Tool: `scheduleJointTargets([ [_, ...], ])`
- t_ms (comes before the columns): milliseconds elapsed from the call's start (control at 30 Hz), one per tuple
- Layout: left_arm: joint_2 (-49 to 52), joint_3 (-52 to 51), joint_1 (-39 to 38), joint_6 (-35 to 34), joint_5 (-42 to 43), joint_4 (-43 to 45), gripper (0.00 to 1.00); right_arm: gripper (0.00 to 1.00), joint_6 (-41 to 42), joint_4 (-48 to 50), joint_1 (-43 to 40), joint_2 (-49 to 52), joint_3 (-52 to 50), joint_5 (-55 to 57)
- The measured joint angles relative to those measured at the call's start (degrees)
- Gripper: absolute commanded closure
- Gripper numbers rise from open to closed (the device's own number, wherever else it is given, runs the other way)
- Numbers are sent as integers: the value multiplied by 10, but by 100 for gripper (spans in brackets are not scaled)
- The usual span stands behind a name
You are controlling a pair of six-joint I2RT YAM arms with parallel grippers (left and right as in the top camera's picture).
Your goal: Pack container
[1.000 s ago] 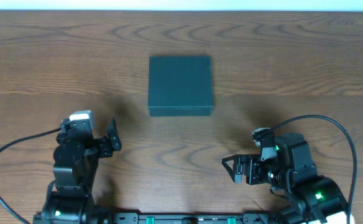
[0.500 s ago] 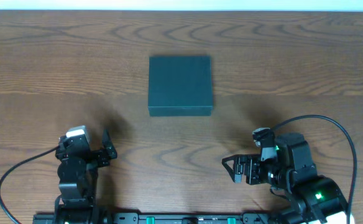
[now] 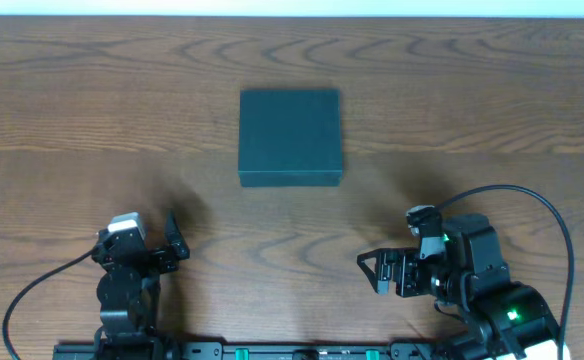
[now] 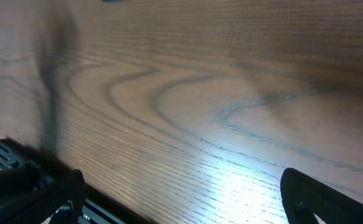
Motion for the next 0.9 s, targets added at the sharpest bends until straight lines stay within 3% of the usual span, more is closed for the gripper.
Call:
scheduleJointTargets([
  [900,-30,0,0,0,-4,0,5,1,0,0,0,0,0,0],
])
